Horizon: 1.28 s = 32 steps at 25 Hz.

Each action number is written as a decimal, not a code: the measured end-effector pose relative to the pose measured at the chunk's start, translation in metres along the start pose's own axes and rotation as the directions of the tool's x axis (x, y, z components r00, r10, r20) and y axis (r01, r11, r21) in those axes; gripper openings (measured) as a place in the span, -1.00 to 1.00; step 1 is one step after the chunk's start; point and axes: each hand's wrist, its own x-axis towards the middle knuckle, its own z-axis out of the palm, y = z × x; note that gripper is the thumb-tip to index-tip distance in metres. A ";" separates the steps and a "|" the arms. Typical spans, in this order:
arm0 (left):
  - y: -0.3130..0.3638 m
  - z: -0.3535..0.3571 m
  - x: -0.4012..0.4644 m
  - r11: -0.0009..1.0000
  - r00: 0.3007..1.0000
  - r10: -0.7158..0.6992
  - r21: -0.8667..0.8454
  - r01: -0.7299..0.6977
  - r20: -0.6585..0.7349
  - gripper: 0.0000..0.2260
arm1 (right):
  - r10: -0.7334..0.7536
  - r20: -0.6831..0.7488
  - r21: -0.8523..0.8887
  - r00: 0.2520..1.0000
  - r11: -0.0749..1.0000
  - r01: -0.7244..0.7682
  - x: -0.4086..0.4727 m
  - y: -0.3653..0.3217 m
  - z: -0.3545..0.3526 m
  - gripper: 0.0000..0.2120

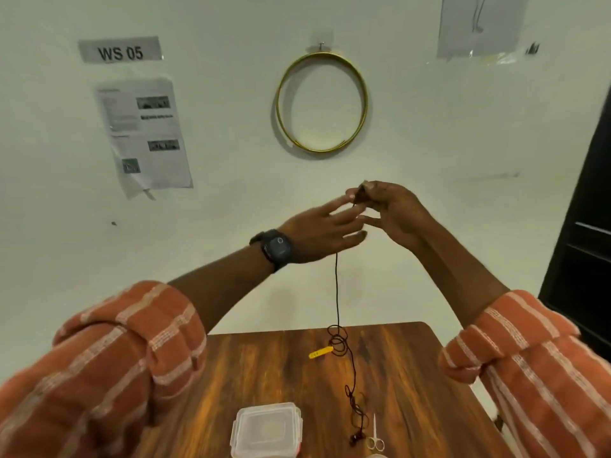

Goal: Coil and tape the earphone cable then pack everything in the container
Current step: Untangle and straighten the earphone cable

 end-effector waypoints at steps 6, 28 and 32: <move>-0.052 -0.013 0.017 0.979 0.990 -0.115 -0.177 0.098 -0.086 -0.84 | 0.147 -0.002 0.090 0.989 0.985 -0.146 -0.009 0.038 0.016 -0.55; -0.140 -0.025 -0.180 -0.594 -0.567 -0.803 -0.301 0.746 0.182 -0.76 | 0.273 -0.069 -0.257 0.960 0.925 -0.281 -0.090 0.206 -0.043 -0.79; -0.166 -0.026 -0.204 -0.599 -0.606 -0.793 -0.254 0.759 0.059 -0.71 | 0.416 -0.274 0.244 0.867 0.902 -0.355 -0.110 0.221 -0.063 -0.72</move>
